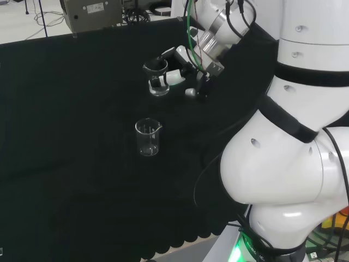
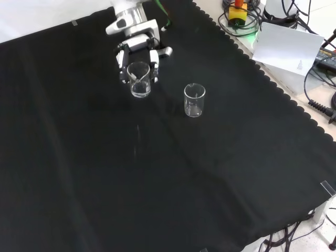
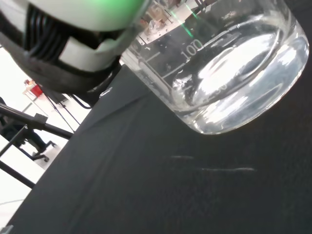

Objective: Pick up the beaker on the right.

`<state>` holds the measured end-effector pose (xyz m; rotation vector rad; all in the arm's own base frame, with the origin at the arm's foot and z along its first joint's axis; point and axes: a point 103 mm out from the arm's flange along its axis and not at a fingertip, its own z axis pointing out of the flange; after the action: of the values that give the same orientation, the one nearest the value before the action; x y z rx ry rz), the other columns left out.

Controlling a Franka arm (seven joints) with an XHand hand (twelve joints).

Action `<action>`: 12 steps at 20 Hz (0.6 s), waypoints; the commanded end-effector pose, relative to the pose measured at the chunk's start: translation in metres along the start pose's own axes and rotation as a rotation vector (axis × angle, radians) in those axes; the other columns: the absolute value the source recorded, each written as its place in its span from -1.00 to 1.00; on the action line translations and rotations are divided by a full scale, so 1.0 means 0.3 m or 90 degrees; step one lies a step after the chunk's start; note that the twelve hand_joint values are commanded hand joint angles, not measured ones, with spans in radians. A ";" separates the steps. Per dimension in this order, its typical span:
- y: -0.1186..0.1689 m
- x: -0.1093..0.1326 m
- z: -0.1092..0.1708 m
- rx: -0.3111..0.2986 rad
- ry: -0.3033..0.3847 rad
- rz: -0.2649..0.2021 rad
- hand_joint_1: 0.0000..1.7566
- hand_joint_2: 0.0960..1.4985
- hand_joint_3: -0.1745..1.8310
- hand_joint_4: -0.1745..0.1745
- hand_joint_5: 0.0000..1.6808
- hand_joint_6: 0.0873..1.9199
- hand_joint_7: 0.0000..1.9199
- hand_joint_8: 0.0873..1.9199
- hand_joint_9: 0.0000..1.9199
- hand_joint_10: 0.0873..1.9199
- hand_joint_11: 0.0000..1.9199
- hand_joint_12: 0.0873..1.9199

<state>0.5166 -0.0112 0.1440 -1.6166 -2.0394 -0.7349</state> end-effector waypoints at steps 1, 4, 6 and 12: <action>-0.145 0.047 -0.127 0.025 -0.097 0.020 0.49 -0.32 -0.11 0.16 0.63 -0.58 0.68 -0.99 0.77 -1.00 0.64 -0.54; -0.208 0.086 -0.174 0.043 -0.128 0.023 0.49 -0.35 -0.08 0.15 0.64 -0.58 0.68 -0.98 0.78 -1.00 0.64 -0.56; -0.250 0.115 -0.204 0.056 -0.146 0.024 0.49 -0.36 -0.08 0.13 0.64 -0.59 0.68 -0.97 0.78 -1.00 0.63 -0.57; -0.379 0.198 -0.238 0.073 -0.179 0.015 0.49 -0.36 -0.07 0.12 0.65 -0.60 0.68 -0.97 0.78 -1.00 0.62 -0.58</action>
<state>0.4457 -0.0302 0.2082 -1.7187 -2.1665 -0.5265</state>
